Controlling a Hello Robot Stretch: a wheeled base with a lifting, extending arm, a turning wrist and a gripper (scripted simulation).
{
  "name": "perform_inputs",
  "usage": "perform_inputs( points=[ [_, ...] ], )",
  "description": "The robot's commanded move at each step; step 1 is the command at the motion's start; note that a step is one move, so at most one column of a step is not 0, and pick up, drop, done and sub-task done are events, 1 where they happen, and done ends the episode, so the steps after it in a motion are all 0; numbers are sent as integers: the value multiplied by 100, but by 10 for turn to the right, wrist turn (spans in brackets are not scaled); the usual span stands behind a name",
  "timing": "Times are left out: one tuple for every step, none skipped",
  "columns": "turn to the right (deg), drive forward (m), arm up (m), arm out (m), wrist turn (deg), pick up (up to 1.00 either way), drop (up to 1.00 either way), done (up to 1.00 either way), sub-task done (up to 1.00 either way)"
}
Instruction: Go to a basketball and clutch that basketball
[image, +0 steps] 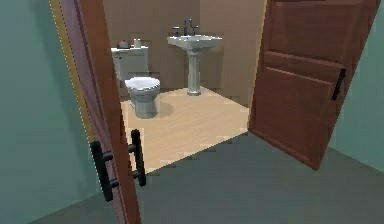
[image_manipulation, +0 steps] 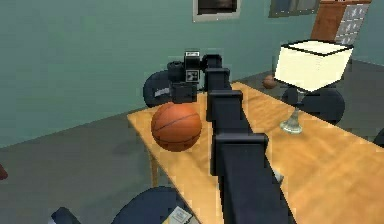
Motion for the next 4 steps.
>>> perform_inputs(
  points=[
    [0, 0, -20, 0, 0, 0, 0, 0, 0],
    [0, 0, 0, 0, 0, 100, 0, 0, 0],
    [0, 0, 10, 0, 0, 0, 0, 0, 0],
    [0, 0, 0, 0, 0, 0, 0, 100, 0]
  ],
)
